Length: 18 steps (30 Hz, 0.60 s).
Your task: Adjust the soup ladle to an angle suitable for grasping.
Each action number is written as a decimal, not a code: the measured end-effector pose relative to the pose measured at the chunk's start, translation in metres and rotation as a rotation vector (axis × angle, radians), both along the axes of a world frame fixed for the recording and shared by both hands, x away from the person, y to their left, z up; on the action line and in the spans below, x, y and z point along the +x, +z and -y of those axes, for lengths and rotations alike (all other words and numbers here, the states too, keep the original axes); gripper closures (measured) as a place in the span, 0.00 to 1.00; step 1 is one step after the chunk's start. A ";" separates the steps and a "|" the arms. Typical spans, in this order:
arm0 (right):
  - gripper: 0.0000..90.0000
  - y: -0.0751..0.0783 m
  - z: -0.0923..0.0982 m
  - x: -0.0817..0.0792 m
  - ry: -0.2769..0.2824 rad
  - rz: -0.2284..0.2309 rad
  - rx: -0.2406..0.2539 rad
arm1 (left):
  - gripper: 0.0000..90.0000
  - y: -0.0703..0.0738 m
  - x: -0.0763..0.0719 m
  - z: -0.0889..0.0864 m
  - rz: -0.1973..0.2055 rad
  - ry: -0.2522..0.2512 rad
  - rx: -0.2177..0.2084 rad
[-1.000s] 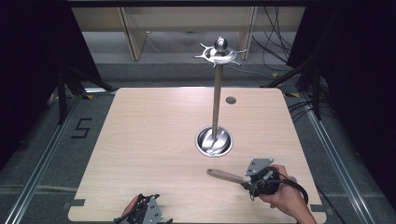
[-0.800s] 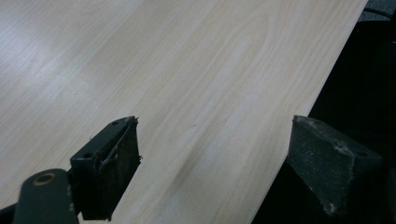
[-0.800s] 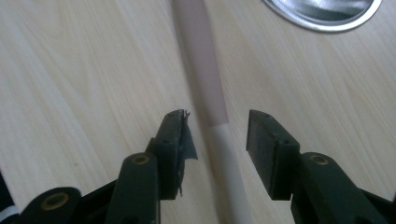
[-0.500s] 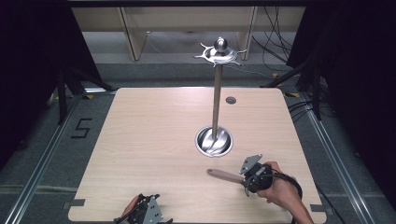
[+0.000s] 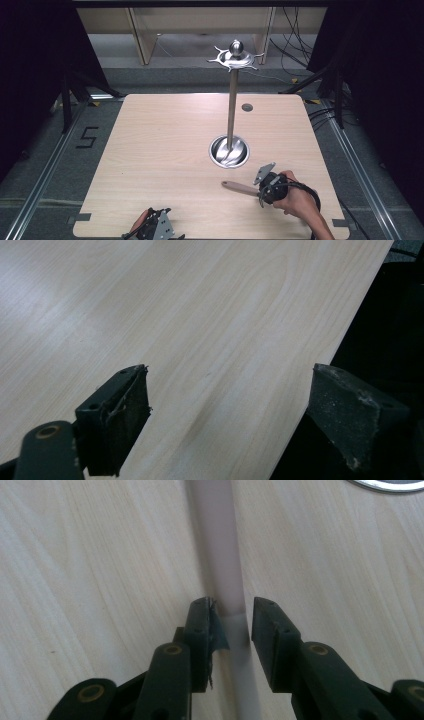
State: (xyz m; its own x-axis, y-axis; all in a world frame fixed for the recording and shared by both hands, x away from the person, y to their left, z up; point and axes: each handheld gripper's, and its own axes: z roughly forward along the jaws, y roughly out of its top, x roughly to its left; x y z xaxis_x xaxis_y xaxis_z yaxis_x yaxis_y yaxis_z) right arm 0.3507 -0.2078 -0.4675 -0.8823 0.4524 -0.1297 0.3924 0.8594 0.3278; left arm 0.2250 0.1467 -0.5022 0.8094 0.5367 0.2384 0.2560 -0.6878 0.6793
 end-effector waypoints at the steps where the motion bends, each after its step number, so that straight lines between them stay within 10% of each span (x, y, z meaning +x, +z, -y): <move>1: 0.78 -0.001 -0.001 0.000 -0.009 -0.004 -0.003 | 0.18 0.000 0.000 0.000 -0.003 -0.004 -0.001; 18: 0.81 -0.007 -0.005 0.010 0.011 -0.057 -0.046 | 0.18 0.001 0.000 -0.001 0.008 0.005 0.003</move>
